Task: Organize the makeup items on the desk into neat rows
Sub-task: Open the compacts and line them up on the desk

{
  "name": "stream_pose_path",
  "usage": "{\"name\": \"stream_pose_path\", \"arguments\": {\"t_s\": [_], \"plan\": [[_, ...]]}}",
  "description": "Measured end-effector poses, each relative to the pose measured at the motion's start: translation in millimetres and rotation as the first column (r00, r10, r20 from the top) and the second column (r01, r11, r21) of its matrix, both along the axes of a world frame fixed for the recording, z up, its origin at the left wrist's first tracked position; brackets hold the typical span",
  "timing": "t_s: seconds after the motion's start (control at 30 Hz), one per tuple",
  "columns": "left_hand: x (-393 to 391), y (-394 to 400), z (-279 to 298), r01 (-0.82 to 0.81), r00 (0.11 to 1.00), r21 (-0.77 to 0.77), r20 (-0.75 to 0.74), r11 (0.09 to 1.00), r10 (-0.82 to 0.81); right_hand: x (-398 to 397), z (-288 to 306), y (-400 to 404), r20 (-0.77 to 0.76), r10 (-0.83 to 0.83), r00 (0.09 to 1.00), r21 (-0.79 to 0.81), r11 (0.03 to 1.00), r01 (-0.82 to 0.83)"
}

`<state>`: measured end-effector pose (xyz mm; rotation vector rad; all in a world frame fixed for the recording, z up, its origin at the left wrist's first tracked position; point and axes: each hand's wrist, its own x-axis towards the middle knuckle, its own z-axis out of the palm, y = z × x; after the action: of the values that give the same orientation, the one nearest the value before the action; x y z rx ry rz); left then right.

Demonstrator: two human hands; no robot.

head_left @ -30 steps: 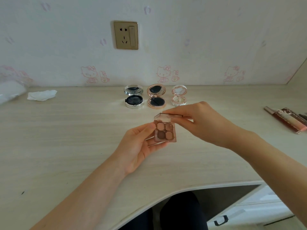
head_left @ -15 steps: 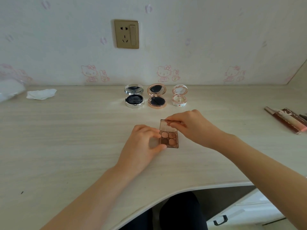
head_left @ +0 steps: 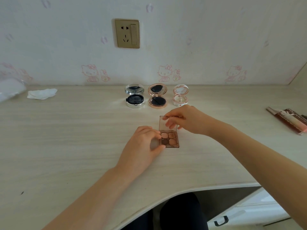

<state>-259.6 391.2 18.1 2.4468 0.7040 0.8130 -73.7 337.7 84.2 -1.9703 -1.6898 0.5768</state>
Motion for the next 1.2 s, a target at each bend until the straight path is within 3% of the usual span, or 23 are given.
{"name": "stream_pose_path", "arguments": {"t_s": [0.2, 0.43, 0.83, 1.2], "plan": [[-1, -1, 2, -0.010, 1.000, -0.017, 0.007, 1.000, 0.010, 0, 0, -2, -0.015, -0.020, 1.000, -0.016, 1.000, 0.020], [-1, -2, 1, -0.014, 1.000, -0.026, 0.021, 1.000, 0.015, -9, -25, -36, 0.065, -0.199, 0.978, 0.111, 0.975, 0.192], [-1, -4, 0, -0.044, 0.999, -0.046, -0.002, 0.998, 0.043, -42, -55, -75, 0.266, -0.184, 0.946, 0.211, 0.969, 0.129], [-7, 17, 9, -0.170, 0.985, -0.119, -0.044, 0.978, 0.166, -48, -55, -23, 0.149, -0.152, 0.977, 0.275, 0.956, 0.107]]}}
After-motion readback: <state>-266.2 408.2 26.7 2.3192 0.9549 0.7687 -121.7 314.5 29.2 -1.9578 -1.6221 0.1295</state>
